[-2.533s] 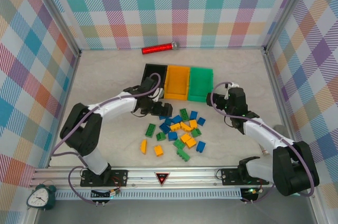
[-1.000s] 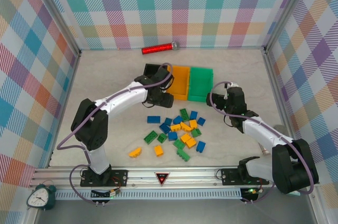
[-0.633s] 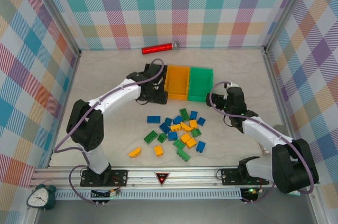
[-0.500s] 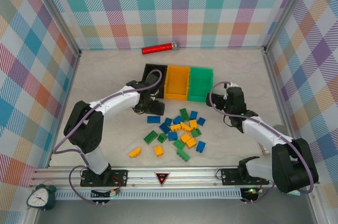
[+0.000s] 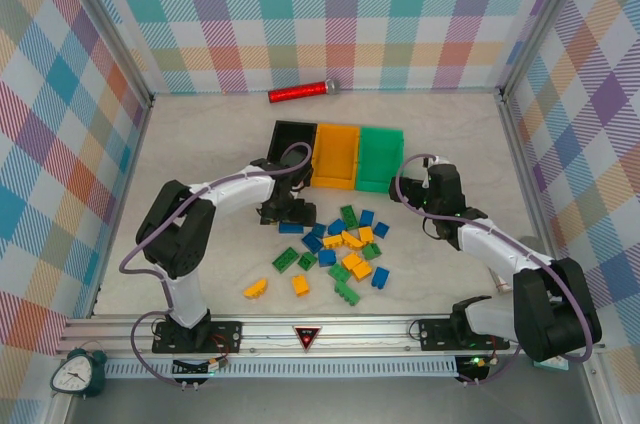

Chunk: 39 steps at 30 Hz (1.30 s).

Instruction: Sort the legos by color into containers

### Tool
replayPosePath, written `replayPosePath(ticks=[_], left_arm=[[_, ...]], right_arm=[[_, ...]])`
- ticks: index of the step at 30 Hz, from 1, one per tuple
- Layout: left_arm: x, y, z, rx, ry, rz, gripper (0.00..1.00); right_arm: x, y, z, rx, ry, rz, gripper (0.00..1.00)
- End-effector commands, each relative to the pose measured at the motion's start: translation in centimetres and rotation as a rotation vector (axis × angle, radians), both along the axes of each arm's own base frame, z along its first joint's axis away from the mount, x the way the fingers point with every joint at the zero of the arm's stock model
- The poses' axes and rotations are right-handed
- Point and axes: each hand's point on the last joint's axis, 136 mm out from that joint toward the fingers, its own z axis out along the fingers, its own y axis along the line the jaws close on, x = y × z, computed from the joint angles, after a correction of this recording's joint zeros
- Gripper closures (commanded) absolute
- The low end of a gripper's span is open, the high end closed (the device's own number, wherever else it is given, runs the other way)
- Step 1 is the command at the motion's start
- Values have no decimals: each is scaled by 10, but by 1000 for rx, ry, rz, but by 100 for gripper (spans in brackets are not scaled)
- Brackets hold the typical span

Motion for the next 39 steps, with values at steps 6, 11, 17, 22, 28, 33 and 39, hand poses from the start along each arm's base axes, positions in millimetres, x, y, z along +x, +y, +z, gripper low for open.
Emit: replayPosePath(ticks=[6, 11, 17, 22, 28, 33, 39], left_arm=[[2, -4, -3, 12, 16, -11, 36], [13, -3, 22, 21, -53, -22, 39], [54, 2, 80, 30, -209, -11, 39], [105, 7, 123, 22, -314, 25, 39], [143, 12, 128, 62, -327, 49, 13], [125, -2, 123, -21, -326, 29, 9], [64, -23, 104, -148, -262, -77, 11]], right_arm=[[5, 4, 8, 0, -11, 14, 1], [5, 5, 9, 1, -14, 15, 1], [6, 6, 9, 5, -13, 18, 1], [6, 6, 8, 4, -11, 17, 1], [5, 7, 9, 14, -12, 21, 1], [4, 8, 11, 17, -15, 23, 1], [5, 9, 9, 18, -9, 25, 1]])
